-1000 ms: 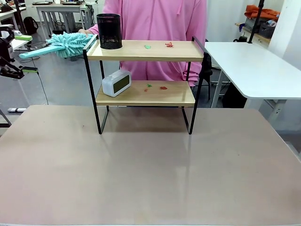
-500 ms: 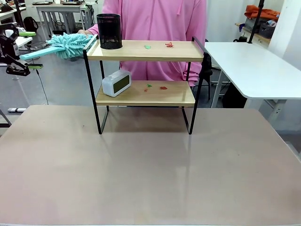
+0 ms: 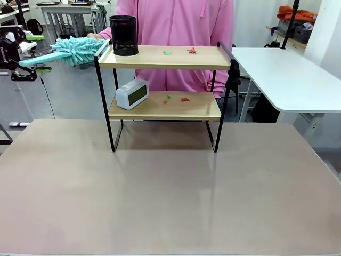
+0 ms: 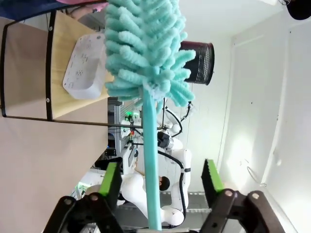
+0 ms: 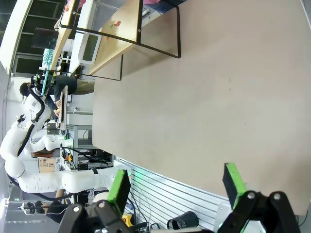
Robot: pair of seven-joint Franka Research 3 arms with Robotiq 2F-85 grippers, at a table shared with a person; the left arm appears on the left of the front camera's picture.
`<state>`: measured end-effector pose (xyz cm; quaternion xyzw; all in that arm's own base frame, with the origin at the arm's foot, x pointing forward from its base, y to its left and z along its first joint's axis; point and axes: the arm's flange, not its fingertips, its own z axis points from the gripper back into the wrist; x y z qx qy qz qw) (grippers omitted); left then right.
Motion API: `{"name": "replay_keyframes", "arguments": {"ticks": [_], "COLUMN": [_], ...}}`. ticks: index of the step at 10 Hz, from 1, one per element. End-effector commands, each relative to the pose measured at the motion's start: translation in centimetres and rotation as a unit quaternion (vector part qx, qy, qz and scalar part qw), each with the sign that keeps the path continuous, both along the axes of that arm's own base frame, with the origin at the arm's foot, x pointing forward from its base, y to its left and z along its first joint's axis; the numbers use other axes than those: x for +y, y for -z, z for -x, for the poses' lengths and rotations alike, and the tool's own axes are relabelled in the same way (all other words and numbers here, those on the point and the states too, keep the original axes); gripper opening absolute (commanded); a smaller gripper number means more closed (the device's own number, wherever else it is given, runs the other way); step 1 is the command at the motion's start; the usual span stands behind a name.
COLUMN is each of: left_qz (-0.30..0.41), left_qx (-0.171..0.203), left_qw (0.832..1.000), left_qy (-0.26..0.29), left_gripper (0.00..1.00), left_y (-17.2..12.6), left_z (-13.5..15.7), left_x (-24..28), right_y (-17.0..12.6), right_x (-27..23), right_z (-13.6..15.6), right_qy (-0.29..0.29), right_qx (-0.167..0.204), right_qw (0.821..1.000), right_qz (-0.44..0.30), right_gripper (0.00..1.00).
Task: Clean the shelf.
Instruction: Pick up the Duster from the human.
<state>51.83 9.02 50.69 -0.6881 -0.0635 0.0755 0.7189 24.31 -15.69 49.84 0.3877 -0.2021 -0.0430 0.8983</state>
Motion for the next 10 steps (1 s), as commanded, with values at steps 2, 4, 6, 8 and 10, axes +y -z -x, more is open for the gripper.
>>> {"name": "replay_keyframes", "arguments": {"ticks": [2, 4, 6, 8, 10], "left_qz": [0.01, 0.011, 0.009, 0.005, 0.002], "left_qx": [-0.014, -0.013, -0.015, -0.014, -0.011], "left_qw": [1.0, 1.0, 1.0, 1.0, 1.0], "left_qy": [-0.001, 0.004, 0.003, 0.0, 0.003], "left_gripper": [0.0, 0.0, 0.0, 0.0, 0.0], "left_y": [0.08, 0.24, 0.29, 0.42, 0.57], "left_z": [0.45, 0.47, 0.44, 0.46, 0.48], "left_x": [-0.58, -0.58, -0.55, -0.57, -0.72], "right_y": [-0.14, -0.14, -0.14, -0.14, -0.14], "right_x": [-0.16, -0.16, -0.16, -0.16, -0.16], "right_z": [-0.06, -0.06, -0.06, -0.06, -0.06], "right_qy": [-0.008, -0.008, -0.008, -0.008, -0.008], "right_qx": [-0.015, -0.015, -0.015, -0.015, -0.015], "right_qw": [1.0, 1.0, 1.0, 1.0, 1.0], "right_qz": [-0.007, -0.007, -0.007, -0.007, -0.007], "right_gripper": [1.0, 1.0, 1.0, 1.0, 1.0]}}
